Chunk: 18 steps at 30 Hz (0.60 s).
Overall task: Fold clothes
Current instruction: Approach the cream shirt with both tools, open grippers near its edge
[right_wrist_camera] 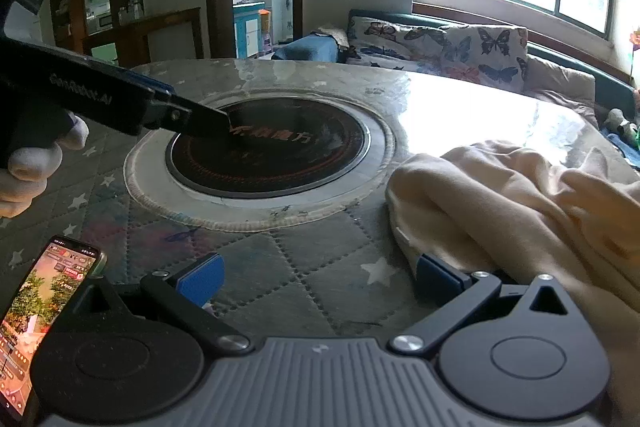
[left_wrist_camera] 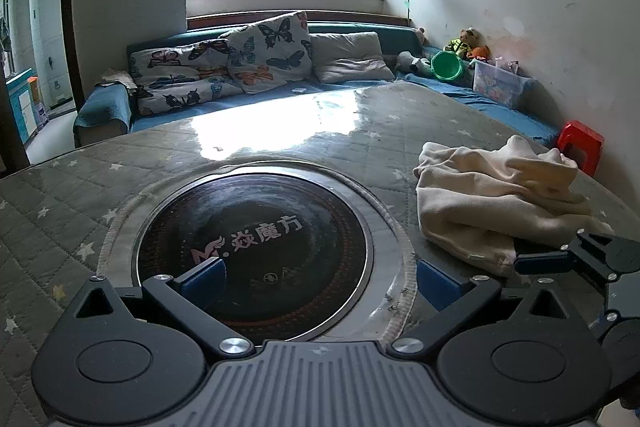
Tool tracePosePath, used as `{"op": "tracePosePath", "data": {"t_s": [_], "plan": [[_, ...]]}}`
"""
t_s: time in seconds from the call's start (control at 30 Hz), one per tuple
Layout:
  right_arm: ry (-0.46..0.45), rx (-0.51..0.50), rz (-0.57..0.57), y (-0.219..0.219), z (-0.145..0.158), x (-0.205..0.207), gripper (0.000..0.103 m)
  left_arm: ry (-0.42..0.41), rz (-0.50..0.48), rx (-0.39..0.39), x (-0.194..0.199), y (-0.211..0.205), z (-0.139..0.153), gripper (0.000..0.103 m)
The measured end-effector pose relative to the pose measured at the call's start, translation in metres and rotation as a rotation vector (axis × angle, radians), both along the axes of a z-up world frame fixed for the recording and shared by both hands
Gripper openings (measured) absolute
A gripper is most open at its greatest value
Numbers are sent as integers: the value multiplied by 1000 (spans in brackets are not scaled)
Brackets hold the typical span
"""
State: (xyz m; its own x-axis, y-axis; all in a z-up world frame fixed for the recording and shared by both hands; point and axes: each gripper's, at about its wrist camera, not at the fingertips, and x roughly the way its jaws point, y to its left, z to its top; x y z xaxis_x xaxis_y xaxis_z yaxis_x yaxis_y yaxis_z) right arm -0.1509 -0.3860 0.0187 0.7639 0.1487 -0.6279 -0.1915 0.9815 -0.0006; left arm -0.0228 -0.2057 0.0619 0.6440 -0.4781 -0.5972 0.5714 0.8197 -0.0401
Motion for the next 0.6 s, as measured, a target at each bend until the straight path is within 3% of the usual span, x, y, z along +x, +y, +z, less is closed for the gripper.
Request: {"op": "tracePosePath", "data": {"t_s": [0.6], "plan": [[-30, -17, -88, -22, 11, -16, 103, -14, -46, 14, -9, -9, 1, 103]]}}
